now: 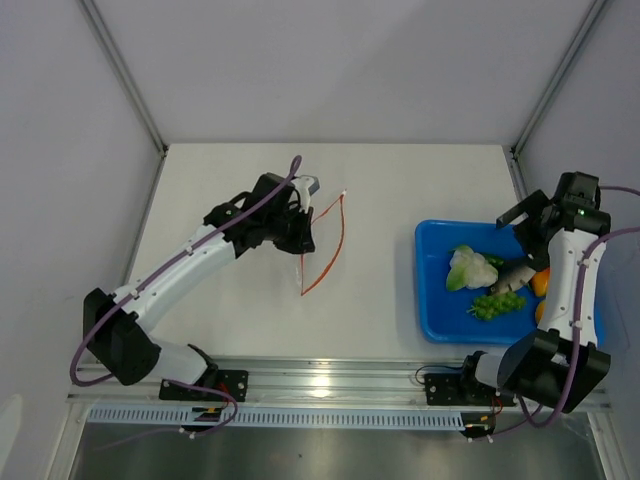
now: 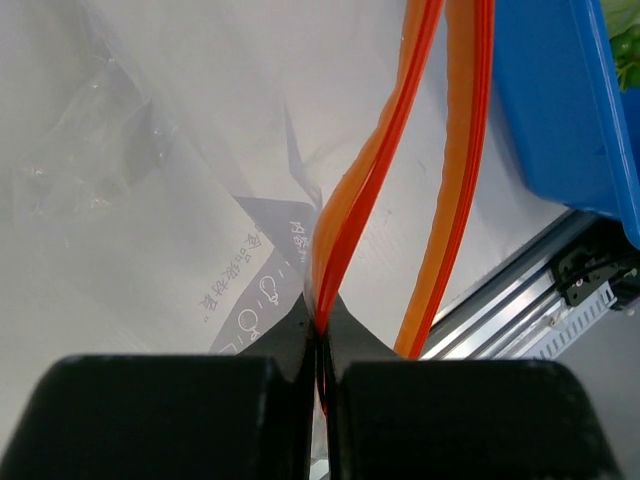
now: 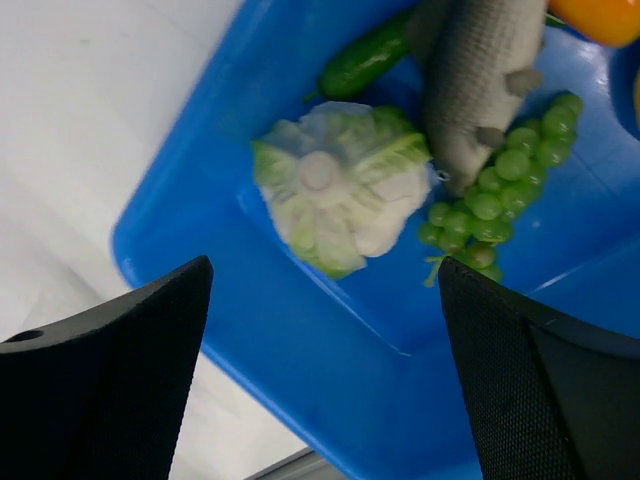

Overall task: Place the food in the zip-top bag and seal the zipper
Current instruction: Pick up the fake fish from the bin.

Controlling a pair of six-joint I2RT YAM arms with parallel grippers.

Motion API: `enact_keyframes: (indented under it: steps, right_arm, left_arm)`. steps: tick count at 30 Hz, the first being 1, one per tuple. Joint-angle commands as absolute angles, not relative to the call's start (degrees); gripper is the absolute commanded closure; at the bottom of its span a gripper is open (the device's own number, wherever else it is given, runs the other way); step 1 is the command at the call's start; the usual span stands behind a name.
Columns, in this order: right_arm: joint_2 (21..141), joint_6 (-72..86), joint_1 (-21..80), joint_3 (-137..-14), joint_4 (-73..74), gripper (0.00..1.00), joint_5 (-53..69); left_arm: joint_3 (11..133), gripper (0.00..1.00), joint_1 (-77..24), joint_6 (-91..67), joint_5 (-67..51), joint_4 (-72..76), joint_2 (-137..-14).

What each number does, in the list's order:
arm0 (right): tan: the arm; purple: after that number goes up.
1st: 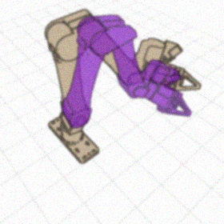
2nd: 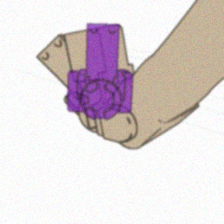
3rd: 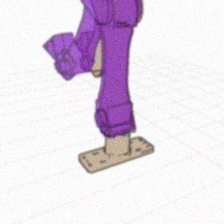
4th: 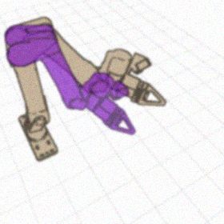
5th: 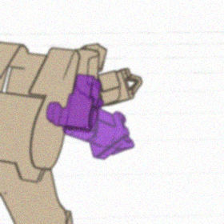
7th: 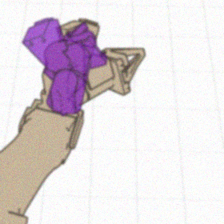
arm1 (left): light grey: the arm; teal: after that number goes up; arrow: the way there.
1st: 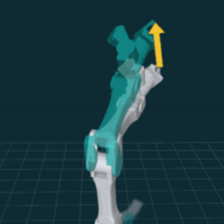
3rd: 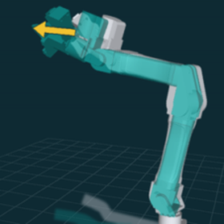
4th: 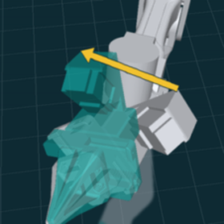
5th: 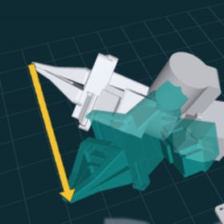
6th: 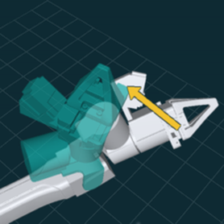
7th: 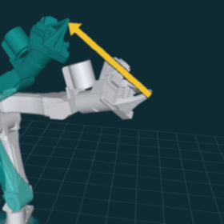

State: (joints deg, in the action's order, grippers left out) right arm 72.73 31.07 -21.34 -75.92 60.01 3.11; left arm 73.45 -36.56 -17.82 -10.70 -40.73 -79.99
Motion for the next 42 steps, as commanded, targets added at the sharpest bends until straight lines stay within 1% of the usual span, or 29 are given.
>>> enact_keyframes:
  steps: [1,5,9,11,15,18,22,25,28,42]
  right_arm:
    - [74.7,28.0,-23.6,-72.7,57.8,0.06,1.5]
    - [77.8,23.4,-27.6,-67.5,55.2,0.06,-2.4]
    - [78.8,21.9,-33.9,-63.4,51.1,0.10,-1.2]
    - [78.7,20.0,-35.9,-62.6,47.1,0.12,-1.1]
    - [82.0,17.8,-38.2,-63.6,45.3,0.14,-1.3]
    - [84.2,16.0,-38.6,-63.9,43.4,0.18,-0.1]
    - [85.7,16.4,-38.4,-63.0,40.8,0.24,4.8]
    - [85.0,18.3,-37.6,-59.9,37.2,0.26,8.7]
    - [85.8,18.6,-36.0,-58.4,35.2,0.26,9.7]
    - [90.6,18.3,-35.9,-53.7,29.9,0.25,9.8]
  left_arm:
    - [71.5,0.99,-35.8,-13.8,-14.2,-37.1,-74.5]
    - [68.6,0.99,-34.7,-13.7,-15.8,-35.1,-71.7]
    - [66.2,0.99,-33.8,-13.6,-17.5,-33.9,-71.2]
    - [65.3,0.99,-32.8,-13.5,-18.6,-33.8,-71.0]
    - [63.7,0.99,-31.0,-13.6,-20.4,-33.8,-70.0]
    - [62.6,0.99,-29.8,-13.9,-20.9,-33.5,-69.5]
    - [62.6,0.99,-28.5,-14.1,-22.1,-33.4,-70.5]
    - [62.9,0.99,-27.9,-14.1,-22.6,-33.7,-71.1]
    - [62.9,0.99,-27.3,-14.5,-23.6,-33.2,-71.8]
    - [63.5,0.99,-26.7,-14.9,-25.8,-34.4,-72.2]
